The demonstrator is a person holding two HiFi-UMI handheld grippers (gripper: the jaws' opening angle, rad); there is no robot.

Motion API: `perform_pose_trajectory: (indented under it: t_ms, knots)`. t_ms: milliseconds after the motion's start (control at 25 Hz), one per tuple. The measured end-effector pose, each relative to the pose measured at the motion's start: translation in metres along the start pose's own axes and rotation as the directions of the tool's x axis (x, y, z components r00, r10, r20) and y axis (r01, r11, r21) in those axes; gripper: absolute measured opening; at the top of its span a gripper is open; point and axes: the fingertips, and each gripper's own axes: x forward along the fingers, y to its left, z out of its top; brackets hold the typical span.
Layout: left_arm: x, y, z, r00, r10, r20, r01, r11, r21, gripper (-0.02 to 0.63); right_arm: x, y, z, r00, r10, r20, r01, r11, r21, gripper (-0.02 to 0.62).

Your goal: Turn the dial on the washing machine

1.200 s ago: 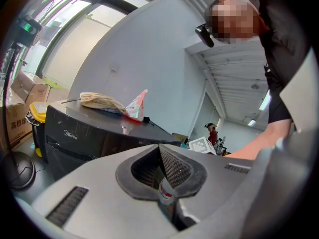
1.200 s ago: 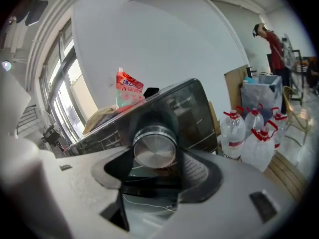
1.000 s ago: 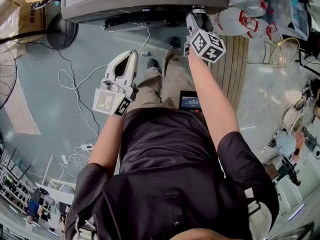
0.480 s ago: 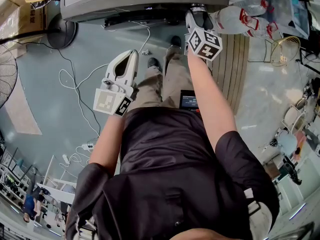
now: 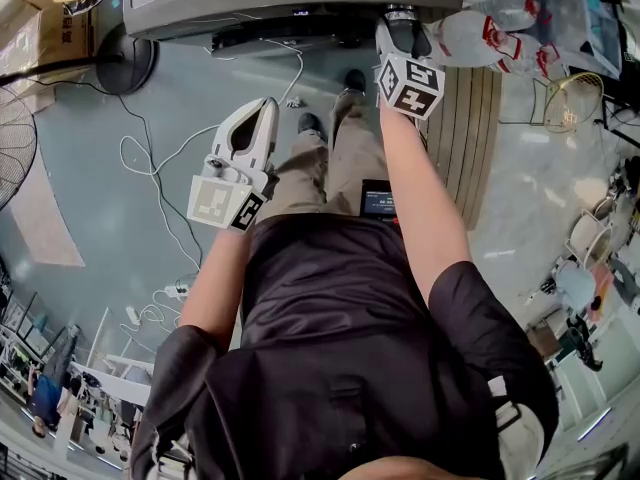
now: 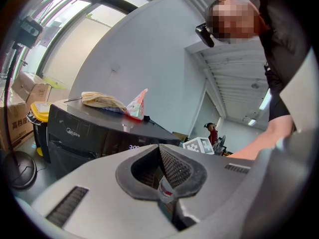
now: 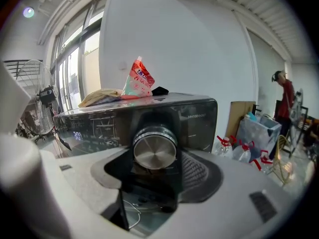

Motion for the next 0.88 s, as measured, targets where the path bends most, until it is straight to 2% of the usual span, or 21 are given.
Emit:
perform_pose_trajectory:
  t_ms: [360, 880]
  knots:
    - [-0.010, 0.005, -0.010, 1.000, 0.013, -0.024, -0.013, 1.000, -0.004, -0.005, 0.001, 0.002, 0.000, 1.000, -0.013, 0.010, 0.014, 0.995, -0.099, 0.273]
    - [-0.001, -0.014, -0.016, 0.999, -0.030, -0.044, 0.029, 1.000, -0.003, -0.005, 0.001, 0.004, 0.002, 1.000, -0.025, 0.010, 0.027, 0.963, -0.267, 0.273]
